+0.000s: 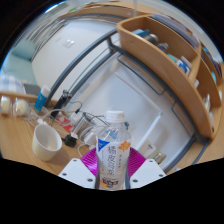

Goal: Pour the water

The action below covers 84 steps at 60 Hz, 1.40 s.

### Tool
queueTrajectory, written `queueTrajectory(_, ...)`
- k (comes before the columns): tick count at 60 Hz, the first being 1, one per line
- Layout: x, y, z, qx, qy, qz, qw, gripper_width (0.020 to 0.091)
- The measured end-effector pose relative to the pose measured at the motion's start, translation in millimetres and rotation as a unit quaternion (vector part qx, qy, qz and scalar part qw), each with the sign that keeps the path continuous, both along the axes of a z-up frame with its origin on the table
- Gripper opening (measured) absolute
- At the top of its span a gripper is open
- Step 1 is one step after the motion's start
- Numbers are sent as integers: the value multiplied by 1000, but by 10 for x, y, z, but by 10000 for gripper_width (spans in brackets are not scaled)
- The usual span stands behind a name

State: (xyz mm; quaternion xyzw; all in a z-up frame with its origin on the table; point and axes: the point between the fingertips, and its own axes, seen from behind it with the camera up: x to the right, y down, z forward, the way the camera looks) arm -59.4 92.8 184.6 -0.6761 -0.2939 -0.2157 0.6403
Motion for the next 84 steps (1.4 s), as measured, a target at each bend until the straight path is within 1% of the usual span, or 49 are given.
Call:
queueTrajectory(6,69,0,-141,-40,155,11,987,357)
queueTrajectory(8,48,1,-188,-36,204,8,978,357)
queueTrajectory(16,91,13,-253,-36,323,31,945,356)
queueTrajectory(22,70,40,-267,-19,336,36,941,355)
queueTrajectory(28,44,89,-404,-24,335,28,941,355)
queueTrajectory(34,24,110,-605,-36,333,30,942,360)
queueTrajectory(36,38,98,-568,-26,339,34,940,360)
queueTrajectory(45,93,107,-584,-26,351,22,936,379)
queueTrajectory(57,78,115,-601,-20,334,22,942,542)
queueTrajectory(59,91,111,-643,-28,327,16,945,602)
queueTrajectory(62,97,78,-687,-38,322,6,946,743)
queueTrajectory(63,89,58,-692,-39,322,5,946,806)
queueTrajectory(66,68,-24,-690,-40,322,6,946,867)
queueTrajectory(71,99,-236,-707,-40,318,-4,947,866)
queueTrajectory(79,270,-735,-790,-36,305,-47,951,865)
queueTrajectory(84,330,-1081,-762,-30,306,-58,950,863)
